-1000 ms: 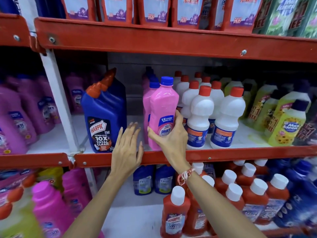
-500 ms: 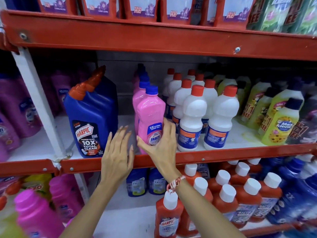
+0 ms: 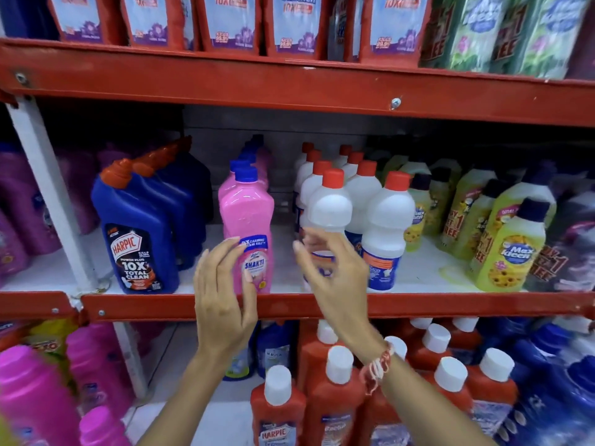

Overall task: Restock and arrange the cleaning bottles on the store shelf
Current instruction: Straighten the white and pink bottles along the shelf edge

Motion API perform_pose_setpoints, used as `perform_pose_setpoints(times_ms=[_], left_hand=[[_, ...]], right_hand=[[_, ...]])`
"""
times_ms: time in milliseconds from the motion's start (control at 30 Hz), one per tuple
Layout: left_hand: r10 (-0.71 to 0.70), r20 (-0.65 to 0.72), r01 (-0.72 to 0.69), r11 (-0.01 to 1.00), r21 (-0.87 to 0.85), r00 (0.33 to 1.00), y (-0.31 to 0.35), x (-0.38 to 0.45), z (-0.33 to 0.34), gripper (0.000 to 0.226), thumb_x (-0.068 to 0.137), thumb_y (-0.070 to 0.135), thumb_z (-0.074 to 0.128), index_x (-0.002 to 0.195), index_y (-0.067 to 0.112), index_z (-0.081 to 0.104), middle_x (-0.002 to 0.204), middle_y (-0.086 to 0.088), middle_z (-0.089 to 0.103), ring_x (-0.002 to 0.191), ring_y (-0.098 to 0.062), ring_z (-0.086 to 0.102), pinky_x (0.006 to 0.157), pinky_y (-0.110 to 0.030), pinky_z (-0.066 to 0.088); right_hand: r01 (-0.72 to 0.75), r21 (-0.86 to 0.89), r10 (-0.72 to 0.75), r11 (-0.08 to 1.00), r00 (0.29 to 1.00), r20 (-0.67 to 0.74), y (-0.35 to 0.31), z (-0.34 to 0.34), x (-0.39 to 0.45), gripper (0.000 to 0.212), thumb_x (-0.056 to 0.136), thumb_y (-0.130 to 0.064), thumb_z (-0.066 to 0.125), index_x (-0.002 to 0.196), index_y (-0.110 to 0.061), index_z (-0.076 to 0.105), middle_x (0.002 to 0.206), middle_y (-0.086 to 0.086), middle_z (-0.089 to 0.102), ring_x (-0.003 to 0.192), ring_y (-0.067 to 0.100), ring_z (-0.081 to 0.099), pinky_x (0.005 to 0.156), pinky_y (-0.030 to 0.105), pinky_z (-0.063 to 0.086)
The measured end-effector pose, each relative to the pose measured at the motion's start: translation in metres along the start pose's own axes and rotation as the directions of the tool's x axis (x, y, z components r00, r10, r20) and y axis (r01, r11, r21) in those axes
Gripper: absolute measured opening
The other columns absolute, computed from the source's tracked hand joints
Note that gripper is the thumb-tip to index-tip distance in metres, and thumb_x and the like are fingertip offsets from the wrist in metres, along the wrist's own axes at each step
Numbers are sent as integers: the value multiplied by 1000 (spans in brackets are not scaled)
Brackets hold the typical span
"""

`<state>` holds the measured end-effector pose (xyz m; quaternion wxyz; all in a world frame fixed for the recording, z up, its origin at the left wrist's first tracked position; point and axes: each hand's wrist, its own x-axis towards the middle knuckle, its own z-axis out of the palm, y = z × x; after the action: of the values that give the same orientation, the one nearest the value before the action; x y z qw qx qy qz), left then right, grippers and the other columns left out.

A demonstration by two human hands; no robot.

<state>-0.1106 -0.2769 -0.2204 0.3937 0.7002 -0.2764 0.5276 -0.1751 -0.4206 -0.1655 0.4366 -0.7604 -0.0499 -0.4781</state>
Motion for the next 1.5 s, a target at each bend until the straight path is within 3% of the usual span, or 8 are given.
perform_pose_setpoints(times_ms=[267,500,600,800,1033,1167,1300,1500], left_hand=[[-106,339,217,926,-310,935,91,-1,46,31,98,27,41,117,14,60,116,3,63,110,-11,58,97,-27,46],[-335,712,674,692,-259,617,141,-5,79,57,100,53,29,147,24,41,150,10,44,139,-3,38,120,-34,30],[-339,737,744,586,-321,584,145,0,85,65,95,63,26,148,28,40,152,13,43,140,-1,36,122,-36,27],[-405,767,826,492,-277,498,134,13,91,70,91,69,23,147,29,41,150,7,47,136,-9,44,116,-38,37],[-412,764,828,489,-274,497,135,9,86,74,85,74,20,139,33,50,142,9,54,132,-9,48,116,-41,37],[-364,773,799,526,-291,520,135,14,84,75,86,71,18,144,32,45,142,7,54,131,-8,50,108,-28,42],[-359,764,784,547,-294,537,128,13,84,72,89,71,17,140,32,50,136,9,59,125,-6,54,98,-18,40],[-337,800,796,544,-265,496,121,13,80,79,85,80,16,139,34,50,136,10,59,125,-6,54,104,-27,40]], right_hand=[[-113,-11,101,993,924,-369,38,-83,20,9,98,-26,50,106,-23,52,104,-4,55,93,10,55,76,25,47],[-592,217,518,776,795,315,72,-108,31,56,83,-76,32,129,-46,44,148,-15,38,133,3,39,112,27,28],[-645,221,540,731,746,391,78,-112,33,86,62,-93,39,125,-37,57,147,3,49,133,14,49,117,41,32],[-706,146,619,693,686,381,59,-130,28,82,91,-65,13,143,-10,43,148,12,45,138,20,43,114,31,32],[-733,158,682,661,676,279,57,-124,29,73,94,-63,25,137,-10,53,139,12,55,127,22,55,108,34,42],[-716,142,674,683,693,256,53,-116,25,48,94,-63,29,93,-36,68,112,6,66,102,17,63,92,29,51],[-679,192,647,708,734,207,54,-112,21,59,94,-63,29,114,-24,69,105,0,63,101,16,63,91,29,51],[-685,102,674,721,728,125,50,-107,22,63,90,-69,30,61,-31,70,81,-4,69,94,18,68,97,41,53]])
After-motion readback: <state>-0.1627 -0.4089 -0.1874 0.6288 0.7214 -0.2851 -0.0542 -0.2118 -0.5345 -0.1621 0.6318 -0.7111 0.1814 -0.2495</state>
